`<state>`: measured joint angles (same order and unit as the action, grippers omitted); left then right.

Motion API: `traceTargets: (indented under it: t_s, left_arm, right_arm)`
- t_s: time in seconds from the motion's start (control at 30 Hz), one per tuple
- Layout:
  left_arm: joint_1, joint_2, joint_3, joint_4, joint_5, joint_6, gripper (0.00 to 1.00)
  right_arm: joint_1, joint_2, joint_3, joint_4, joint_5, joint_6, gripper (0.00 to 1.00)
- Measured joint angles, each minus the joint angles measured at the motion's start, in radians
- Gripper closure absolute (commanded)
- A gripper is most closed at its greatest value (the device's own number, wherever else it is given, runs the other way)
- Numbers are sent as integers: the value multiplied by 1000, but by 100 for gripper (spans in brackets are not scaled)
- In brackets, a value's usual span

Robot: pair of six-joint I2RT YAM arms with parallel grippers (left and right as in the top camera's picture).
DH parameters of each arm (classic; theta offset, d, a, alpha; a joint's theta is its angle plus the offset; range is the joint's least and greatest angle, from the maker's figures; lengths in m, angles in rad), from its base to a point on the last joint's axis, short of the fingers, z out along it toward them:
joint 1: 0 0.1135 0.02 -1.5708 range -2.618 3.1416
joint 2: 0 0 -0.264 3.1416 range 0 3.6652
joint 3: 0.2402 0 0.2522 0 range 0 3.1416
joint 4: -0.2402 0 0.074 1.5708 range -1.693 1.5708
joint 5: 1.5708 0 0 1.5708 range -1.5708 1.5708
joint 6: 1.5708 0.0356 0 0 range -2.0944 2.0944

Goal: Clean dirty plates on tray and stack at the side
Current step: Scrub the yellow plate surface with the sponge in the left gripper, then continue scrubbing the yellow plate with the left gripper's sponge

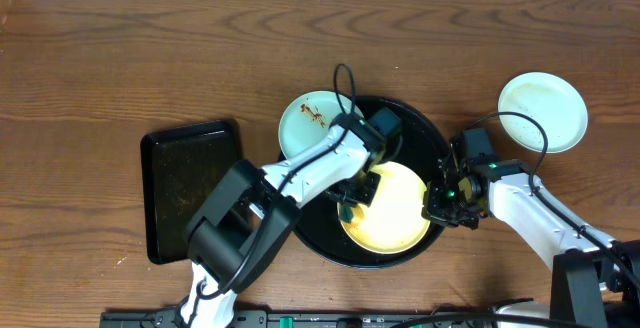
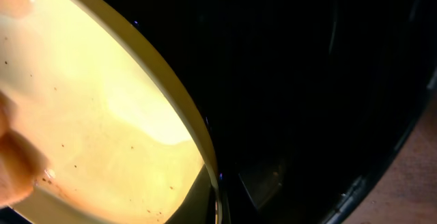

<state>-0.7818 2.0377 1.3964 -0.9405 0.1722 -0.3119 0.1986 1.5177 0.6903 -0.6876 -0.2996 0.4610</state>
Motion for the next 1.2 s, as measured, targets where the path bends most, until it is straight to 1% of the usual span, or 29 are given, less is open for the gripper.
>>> traceTargets:
  t_s: [0.13, 0.33, 0.43, 0.77, 1.07, 1.2]
  left_arm:
    - [-29, 0, -5, 33, 43, 21, 93]
    - [-38, 3, -18, 140, 193, 32, 93]
    - [-37, 9, -18, 172, 240, 32, 93]
    - [24, 35, 11, 214, 352, 21, 93]
    - [107, 6, 34, 230, 410, -53, 93]
    - [124, -12, 36, 256, 486, -91, 93]
  right_arm:
    - [0, 0, 0, -3, 2, -2, 99]
    - [0, 0, 0, -11, 8, -2, 99]
    - [0, 0, 0, -12, 8, -6, 99]
    - [0, 0, 0, -14, 8, -7, 99]
    - [0, 0, 0, -15, 8, -7, 99]
    - [0, 0, 0, -15, 8, -7, 99]
